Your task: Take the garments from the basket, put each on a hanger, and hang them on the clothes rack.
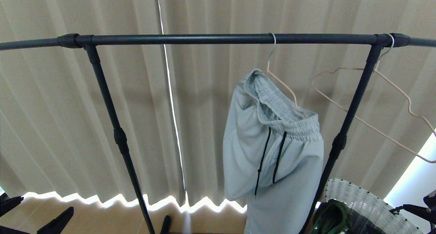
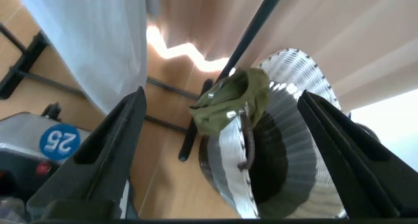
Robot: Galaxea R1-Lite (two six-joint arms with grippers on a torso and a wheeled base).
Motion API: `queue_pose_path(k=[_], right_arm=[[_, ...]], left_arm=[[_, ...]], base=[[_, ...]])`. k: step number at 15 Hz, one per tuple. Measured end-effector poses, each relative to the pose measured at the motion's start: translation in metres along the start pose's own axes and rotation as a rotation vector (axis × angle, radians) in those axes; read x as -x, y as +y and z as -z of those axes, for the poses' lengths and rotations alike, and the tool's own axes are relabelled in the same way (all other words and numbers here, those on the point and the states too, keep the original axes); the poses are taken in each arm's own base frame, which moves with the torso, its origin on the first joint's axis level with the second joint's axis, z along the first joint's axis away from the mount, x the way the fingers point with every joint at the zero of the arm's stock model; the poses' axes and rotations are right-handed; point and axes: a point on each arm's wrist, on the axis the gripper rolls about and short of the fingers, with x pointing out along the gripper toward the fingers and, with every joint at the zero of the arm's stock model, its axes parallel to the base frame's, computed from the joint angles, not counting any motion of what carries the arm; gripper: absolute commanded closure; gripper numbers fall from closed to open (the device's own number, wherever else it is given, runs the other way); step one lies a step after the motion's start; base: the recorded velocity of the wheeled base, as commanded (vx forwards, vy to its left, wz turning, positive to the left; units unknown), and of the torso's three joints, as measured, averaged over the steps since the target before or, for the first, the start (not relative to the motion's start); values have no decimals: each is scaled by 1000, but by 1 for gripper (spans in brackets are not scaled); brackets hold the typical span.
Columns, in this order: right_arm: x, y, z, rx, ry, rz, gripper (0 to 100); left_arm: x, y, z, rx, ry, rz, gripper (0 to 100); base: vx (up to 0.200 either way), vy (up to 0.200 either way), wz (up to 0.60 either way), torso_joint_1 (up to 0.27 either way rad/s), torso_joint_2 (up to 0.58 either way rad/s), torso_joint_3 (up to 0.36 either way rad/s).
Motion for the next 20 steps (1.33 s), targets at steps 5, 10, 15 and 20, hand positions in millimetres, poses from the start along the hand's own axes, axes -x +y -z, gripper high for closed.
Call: queue_pose_path(k=[5,10,15,20], right_arm=[[0,0,0,-3,-3,2,0],[0,0,1,-4,0,3,0],[0,1,4,1,12,-2,0],[-1,1,4,-1,12,-6,0]], left_arm=[[3,-3,-1,-19,-62,35,0],[8,-3,-2,-17,-109,29,0],[9,-3,-1,-16,-108,33,0],[9,-3,-2,-19,-112,34,0]], base=[[0,0,0,-147,469,310],[0,0,0,-109,456,337],[0,0,0,-27,186,153],[0,0,0,0,0,0]])
